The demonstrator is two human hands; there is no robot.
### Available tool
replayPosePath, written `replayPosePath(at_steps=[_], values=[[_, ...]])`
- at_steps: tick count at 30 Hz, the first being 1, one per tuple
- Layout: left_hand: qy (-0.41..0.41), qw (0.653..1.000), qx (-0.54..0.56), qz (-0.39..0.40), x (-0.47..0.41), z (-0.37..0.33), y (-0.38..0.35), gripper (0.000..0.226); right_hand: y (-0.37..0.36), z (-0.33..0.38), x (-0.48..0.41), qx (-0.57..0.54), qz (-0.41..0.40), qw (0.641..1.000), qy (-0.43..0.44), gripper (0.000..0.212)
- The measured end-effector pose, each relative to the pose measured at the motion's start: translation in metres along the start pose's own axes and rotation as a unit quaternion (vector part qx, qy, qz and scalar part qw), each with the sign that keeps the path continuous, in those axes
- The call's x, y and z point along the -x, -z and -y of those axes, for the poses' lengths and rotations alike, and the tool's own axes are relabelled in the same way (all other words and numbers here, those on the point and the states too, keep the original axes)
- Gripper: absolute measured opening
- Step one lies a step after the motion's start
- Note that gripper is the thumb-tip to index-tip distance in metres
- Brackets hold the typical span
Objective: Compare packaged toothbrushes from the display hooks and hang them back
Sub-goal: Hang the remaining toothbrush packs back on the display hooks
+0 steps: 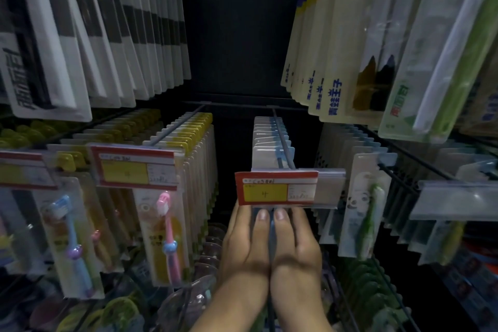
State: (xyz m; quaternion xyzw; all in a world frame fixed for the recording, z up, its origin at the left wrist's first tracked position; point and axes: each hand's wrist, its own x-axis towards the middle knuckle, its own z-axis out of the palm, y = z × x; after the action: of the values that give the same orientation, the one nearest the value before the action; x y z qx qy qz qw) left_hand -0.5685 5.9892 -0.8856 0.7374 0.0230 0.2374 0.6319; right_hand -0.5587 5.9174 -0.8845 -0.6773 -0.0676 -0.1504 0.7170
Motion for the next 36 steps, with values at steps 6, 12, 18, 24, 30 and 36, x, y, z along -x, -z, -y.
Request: replayPosePath(at_steps=[6,12,18,24,30,36], values=[[0.003,1.000,0.001,0.008,0.000,-0.002,0.006,0.057,0.002,-0.001,-0.005,0.009,-0.048,0.999,-0.006,0.057],[0.013,1.000,0.021,-0.006,-0.004,0.000,0.007,0.058,0.007,0.001,-0.010,-0.021,-0.031,0.999,-0.025,0.042],[0.012,0.999,0.053,0.006,-0.005,0.002,0.005,0.070,0.010,0.009,-0.012,-0.074,0.007,0.996,-0.037,0.036],[0.014,0.997,0.079,0.018,-0.006,0.004,0.004,0.069,0.011,0.010,-0.013,-0.084,0.017,0.995,-0.044,0.038],[0.014,0.996,0.089,0.021,-0.005,0.003,0.004,0.066,0.008,0.009,-0.012,-0.086,0.011,0.996,-0.006,0.055],[0.024,0.996,0.082,0.024,-0.004,0.001,0.006,0.060,0.009,0.008,-0.011,-0.085,0.014,0.996,-0.005,0.054]])
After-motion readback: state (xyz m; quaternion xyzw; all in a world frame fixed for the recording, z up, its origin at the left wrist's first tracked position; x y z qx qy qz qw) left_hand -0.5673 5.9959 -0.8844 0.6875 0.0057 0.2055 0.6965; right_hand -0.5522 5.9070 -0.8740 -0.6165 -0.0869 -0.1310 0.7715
